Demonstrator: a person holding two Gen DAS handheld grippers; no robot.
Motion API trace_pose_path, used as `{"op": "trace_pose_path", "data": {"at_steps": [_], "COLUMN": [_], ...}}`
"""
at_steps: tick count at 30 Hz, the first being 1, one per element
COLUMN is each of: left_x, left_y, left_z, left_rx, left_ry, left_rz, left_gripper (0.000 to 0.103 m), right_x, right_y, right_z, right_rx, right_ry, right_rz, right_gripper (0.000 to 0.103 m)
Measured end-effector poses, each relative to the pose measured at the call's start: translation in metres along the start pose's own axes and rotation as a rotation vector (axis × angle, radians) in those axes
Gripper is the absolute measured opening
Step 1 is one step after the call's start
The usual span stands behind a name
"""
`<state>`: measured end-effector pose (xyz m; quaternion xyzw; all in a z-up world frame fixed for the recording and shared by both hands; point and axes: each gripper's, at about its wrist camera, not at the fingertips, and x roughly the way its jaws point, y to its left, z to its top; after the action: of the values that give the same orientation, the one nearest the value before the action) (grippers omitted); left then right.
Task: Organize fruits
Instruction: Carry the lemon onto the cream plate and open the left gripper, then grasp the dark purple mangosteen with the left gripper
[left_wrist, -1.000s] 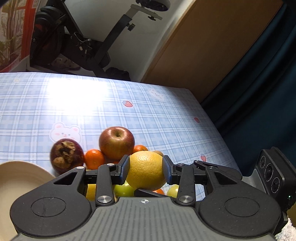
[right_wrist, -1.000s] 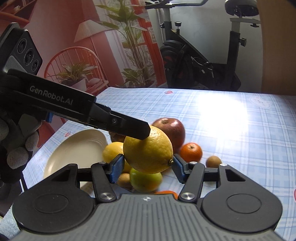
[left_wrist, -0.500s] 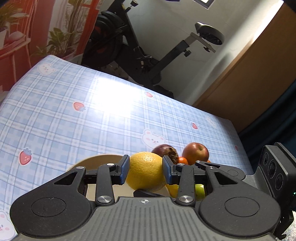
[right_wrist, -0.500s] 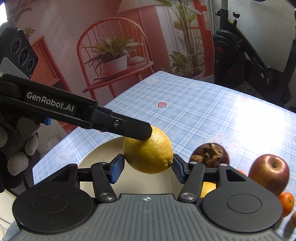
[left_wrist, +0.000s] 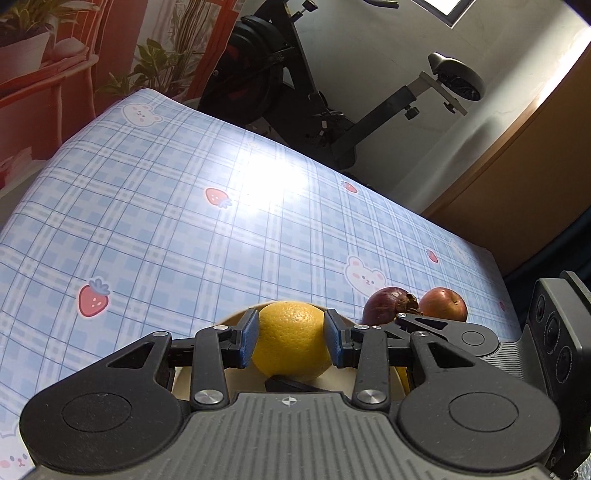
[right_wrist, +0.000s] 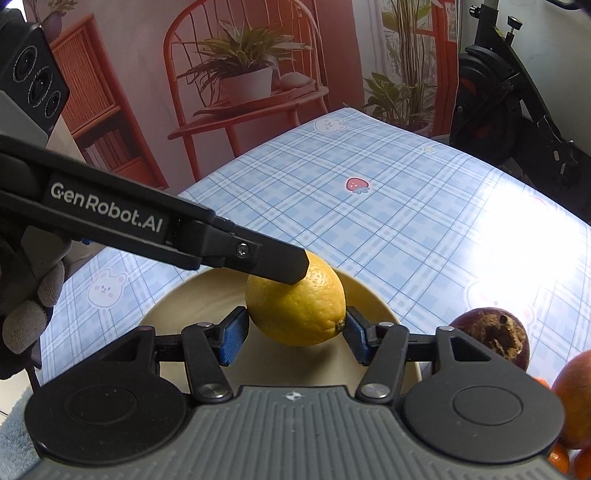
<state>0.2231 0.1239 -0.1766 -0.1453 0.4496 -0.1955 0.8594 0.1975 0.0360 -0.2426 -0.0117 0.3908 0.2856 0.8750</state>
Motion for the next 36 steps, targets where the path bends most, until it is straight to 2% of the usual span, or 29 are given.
{"op": "trace_pose_path", "data": {"at_steps": [4,13,19,22,29,36], "left_x": [-0.006,-0.005,-0.005,-0.005,-0.008,-0.012], "left_y": [0.008,-0.002,-0.008,-0.011,-0.017,-0.031], "left_z": [-0.006,-0.009,-0.009,-0.008,-0.005,0.000], "left_rx": [0.001,0.053,0.072,0.078,0.088,0.089], "left_ry": [-0.012,-0.029,-0.031,-0.028,-0.044,-0.081], "left_rz": [0.006,0.040,0.065,0.079,0.130,0.131], "left_gripper": [0.041,0.041,0.041,0.041,0.041,0.041], "right_x": [0.003,-0.002,-0.028,-0.049,-0.096,-0.113], "right_y": [0.004,0.009,0.000,-0.011,-0.035,-0.059], "right_z": [-0.001,-0.004,-0.014,-0.024,-0.050,-0.059], "right_rx": [-0.018,-0.035,0.008,0.083,0.188,0.201], "right_ry": [-0.005,-0.022,-0.076,-0.127,-0.219,-0.213], "right_rz": [-0.007,-0.027,-0.039,-0.045,-0.119,-0.222], "right_gripper": [0.059,0.060,0.060,0.060,0.060,0.060]}}
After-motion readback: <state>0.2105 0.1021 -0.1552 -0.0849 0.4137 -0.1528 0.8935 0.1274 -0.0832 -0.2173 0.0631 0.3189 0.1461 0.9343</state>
